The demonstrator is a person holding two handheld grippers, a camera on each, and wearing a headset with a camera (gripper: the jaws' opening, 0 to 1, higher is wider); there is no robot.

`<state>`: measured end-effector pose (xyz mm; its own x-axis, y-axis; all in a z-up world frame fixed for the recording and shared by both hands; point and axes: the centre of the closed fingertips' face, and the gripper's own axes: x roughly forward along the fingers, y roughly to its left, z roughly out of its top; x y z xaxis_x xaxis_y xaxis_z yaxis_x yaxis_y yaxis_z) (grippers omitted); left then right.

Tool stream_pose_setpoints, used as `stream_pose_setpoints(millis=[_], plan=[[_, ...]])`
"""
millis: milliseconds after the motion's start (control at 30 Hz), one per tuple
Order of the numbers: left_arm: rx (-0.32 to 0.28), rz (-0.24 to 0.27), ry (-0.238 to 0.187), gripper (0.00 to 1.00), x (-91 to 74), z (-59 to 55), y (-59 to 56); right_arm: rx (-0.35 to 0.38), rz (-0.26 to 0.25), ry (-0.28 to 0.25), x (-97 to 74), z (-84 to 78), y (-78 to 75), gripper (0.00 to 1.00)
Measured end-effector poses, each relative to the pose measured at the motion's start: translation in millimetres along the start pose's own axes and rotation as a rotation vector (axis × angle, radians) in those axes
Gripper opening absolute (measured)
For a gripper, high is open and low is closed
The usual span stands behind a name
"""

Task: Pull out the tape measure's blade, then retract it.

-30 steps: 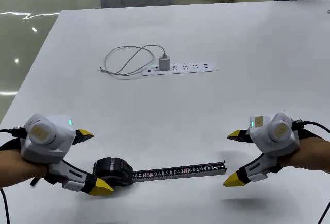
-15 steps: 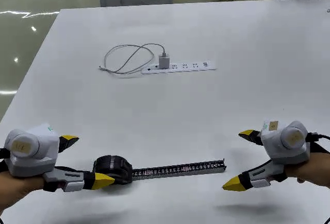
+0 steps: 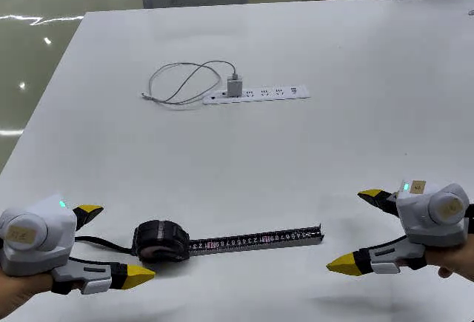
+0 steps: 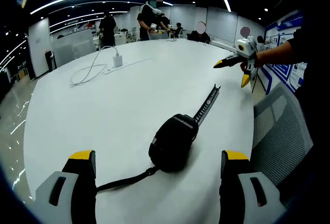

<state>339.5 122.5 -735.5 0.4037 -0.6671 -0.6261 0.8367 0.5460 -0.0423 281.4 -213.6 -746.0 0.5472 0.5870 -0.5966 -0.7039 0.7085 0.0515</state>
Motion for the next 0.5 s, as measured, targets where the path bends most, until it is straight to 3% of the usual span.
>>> stream_pose_setpoints(millis=[167, 300, 500], plan=[[0.008, 0.044, -0.008, 0.99, -9.0, -2.8, 3.7, 0.033, -0.043, -0.012, -11.3, -5.8, -2.1, 0.99], [-0.024, 0.076, -0.043, 0.99, -18.7, -0.8, 5.2, 0.052, -0.072, -0.032, -22.2, -6.6, -0.5, 0.99], [-0.038, 0.084, -0.041, 0.99, -22.2, -14.1, 2.0, 0.048, -0.081, -0.003, -28.6, -21.4, 5.2, 0.99]])
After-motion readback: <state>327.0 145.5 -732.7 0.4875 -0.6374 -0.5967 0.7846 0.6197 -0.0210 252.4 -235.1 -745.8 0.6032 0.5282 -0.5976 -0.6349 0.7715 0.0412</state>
